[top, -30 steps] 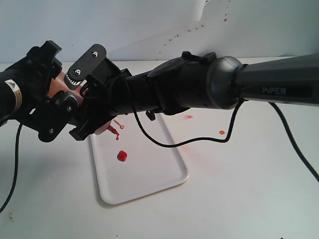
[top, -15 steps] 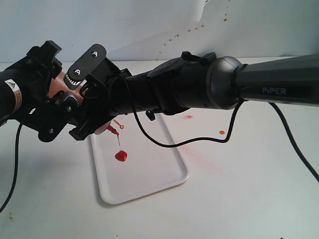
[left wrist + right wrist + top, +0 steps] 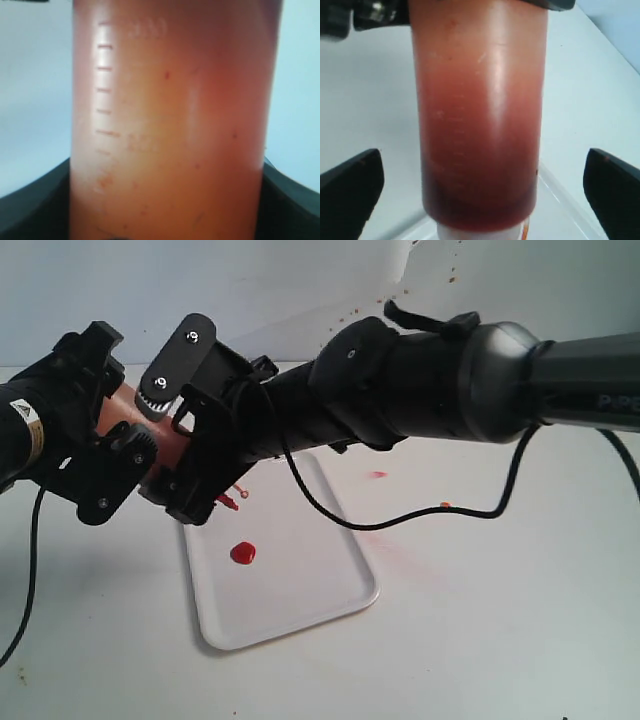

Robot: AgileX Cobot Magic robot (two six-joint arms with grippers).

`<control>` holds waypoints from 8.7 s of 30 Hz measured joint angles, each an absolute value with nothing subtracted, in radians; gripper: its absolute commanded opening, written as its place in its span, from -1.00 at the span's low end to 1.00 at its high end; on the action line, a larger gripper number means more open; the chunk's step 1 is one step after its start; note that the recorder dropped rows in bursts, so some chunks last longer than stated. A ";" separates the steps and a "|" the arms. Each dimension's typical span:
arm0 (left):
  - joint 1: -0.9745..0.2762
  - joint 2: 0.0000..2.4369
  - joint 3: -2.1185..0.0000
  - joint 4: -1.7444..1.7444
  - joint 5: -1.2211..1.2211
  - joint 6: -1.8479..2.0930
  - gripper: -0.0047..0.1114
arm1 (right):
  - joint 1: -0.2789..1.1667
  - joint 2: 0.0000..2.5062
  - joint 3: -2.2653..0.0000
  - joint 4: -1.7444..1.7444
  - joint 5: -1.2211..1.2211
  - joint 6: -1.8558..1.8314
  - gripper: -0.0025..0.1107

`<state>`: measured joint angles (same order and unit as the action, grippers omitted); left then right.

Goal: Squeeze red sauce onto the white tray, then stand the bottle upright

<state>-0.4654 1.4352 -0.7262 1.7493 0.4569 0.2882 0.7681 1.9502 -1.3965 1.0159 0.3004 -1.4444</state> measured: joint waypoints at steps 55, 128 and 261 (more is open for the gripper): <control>-0.465 1.235 -0.654 1.718 0.126 -1.022 -0.92 | 0.554 0.658 -0.567 -0.035 0.309 -0.022 0.90; -0.465 1.461 -0.654 1.223 -1.096 -0.886 -0.92 | 0.677 1.040 -0.309 -0.407 -0.959 0.344 0.90; -0.570 1.618 -0.656 1.009 -0.622 -0.650 0.88 | 0.329 2.090 -0.774 0.055 -1.033 -0.046 -0.96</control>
<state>-0.5700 1.6179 -0.6562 1.0092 -0.6223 -0.6504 0.3294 2.0900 -0.7737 0.0546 -1.0333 -0.0457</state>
